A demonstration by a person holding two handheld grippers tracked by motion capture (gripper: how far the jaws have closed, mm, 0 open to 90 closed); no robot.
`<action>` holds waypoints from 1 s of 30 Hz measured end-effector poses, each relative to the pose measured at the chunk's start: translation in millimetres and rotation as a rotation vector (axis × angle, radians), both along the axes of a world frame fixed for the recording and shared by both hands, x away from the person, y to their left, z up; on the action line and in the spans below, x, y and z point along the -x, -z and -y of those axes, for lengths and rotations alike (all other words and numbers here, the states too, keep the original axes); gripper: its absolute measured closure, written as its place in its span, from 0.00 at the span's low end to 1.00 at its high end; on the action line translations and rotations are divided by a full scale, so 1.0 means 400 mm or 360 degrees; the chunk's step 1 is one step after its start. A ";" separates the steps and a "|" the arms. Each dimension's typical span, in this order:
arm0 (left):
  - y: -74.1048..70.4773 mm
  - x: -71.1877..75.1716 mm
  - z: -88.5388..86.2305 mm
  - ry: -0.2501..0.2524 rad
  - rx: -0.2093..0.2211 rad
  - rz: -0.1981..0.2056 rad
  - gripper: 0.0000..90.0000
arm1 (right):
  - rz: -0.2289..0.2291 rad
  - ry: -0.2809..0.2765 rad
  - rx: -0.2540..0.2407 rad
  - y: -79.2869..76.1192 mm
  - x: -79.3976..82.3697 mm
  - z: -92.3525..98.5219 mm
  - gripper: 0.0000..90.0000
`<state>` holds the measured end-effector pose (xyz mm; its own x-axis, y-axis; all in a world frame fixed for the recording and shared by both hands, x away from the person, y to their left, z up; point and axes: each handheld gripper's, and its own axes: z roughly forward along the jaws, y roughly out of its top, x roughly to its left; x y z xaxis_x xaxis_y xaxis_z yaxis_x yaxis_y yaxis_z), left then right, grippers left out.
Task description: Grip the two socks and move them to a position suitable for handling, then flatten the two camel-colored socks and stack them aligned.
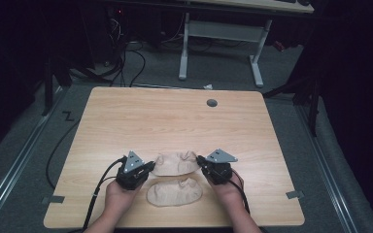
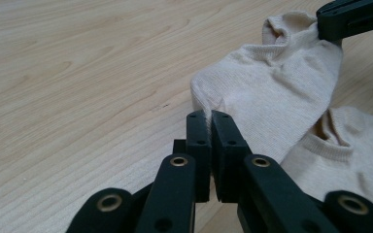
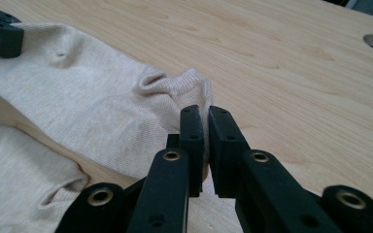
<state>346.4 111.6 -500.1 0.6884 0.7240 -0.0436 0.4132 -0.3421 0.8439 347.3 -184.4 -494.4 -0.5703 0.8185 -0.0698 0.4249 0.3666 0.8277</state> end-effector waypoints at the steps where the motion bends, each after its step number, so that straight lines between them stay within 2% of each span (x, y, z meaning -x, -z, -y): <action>1: -0.002 0.002 0.000 0.0001 0.0006 0.0003 0.96 | 0.0012 -0.0007 -0.0002 -0.004 0.005 0.001 0.95; 8: -0.011 0.018 0.000 0.0038 -0.0005 0.0000 0.96 | 0.0053 -0.0029 -0.0004 -0.021 0.036 0.008 0.95; 16: -0.020 0.057 -0.008 0.0070 -0.0026 -0.0006 0.96 | 0.0068 -0.0065 0.0010 -0.030 0.077 0.014 0.95; 21: -0.029 0.083 -0.022 0.0081 -0.0028 -0.0042 0.96 | 0.0071 -0.0111 0.0030 -0.028 0.103 0.006 0.94; 24: -0.031 0.102 -0.026 0.0084 -0.0024 -0.0058 0.96 | 0.0060 -0.0133 0.0030 -0.024 0.119 0.002 0.94; 30: -0.020 0.141 -0.029 0.0133 -0.0094 -0.0093 0.96 | 0.0011 -0.0178 0.0049 -0.006 0.152 0.000 0.94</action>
